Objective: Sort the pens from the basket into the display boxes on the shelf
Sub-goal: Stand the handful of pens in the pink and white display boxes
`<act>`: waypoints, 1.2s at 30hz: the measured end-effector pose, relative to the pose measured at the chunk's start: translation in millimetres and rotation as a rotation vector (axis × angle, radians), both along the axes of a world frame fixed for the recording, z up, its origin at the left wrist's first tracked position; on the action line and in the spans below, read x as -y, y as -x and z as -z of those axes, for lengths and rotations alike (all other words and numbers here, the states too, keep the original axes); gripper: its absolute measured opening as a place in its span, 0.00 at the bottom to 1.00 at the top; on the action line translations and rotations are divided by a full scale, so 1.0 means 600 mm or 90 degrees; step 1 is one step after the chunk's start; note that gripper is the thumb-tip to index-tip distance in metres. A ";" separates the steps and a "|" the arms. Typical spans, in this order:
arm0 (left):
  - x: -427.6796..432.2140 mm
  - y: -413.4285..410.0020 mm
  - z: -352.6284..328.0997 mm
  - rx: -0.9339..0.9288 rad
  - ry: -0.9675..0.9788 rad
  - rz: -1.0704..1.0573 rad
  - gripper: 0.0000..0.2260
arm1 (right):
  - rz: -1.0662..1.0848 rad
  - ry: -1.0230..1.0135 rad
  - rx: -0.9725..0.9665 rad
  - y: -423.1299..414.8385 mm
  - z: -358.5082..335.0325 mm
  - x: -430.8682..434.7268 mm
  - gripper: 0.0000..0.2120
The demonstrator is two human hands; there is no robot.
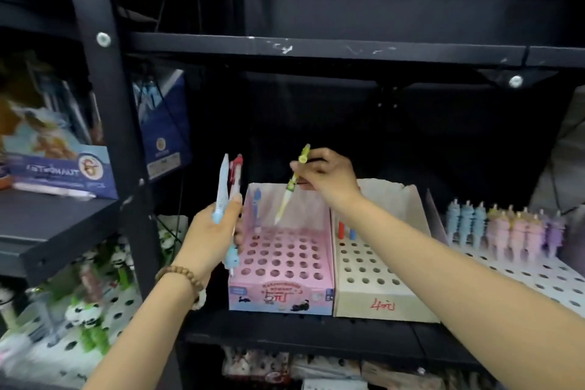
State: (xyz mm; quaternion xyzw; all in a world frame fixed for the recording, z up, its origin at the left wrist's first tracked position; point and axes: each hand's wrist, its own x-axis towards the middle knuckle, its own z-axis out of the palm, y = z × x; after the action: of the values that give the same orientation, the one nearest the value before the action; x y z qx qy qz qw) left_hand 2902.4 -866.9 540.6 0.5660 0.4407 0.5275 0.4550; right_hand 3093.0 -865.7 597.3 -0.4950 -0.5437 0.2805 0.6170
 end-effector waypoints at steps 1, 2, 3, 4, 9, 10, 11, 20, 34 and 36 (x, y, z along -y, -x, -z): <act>-0.005 0.002 0.006 0.013 0.018 -0.002 0.15 | 0.016 -0.001 0.022 0.011 0.010 -0.016 0.07; -0.008 0.003 0.011 0.038 0.037 -0.004 0.14 | 0.034 0.001 0.044 0.019 0.019 -0.030 0.07; -0.011 0.004 0.015 0.072 0.053 -0.004 0.13 | 0.051 0.003 0.066 0.025 0.028 -0.043 0.07; -0.015 0.004 0.020 0.104 0.069 -0.003 0.12 | 0.062 0.007 0.084 0.029 0.036 -0.055 0.07; -0.024 0.004 0.034 0.189 0.107 0.003 0.12 | 0.090 0.032 0.131 0.038 0.067 -0.093 0.10; -0.026 0.004 0.036 0.194 0.109 0.001 0.12 | 0.098 0.039 0.148 0.038 0.071 -0.098 0.11; -0.028 0.004 0.036 0.197 0.109 -0.002 0.12 | 0.102 0.050 0.165 0.038 0.075 -0.101 0.11; -0.030 0.009 0.039 0.206 0.136 -0.002 0.12 | 0.069 0.150 0.269 0.042 0.121 -0.104 0.04; 0.004 -0.033 0.016 0.057 0.051 0.091 0.12 | -0.102 0.131 -0.013 0.045 0.020 0.008 0.09; 0.005 -0.035 0.015 0.048 0.043 0.087 0.10 | -0.103 0.146 -0.041 0.040 0.017 0.007 0.09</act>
State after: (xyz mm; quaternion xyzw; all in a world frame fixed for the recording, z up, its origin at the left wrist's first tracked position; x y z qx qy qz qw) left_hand 2923.7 -869.7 531.4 0.5589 0.4009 0.5012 0.5250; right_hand 3069.2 -870.0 587.3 -0.5074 -0.5262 0.4055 0.5489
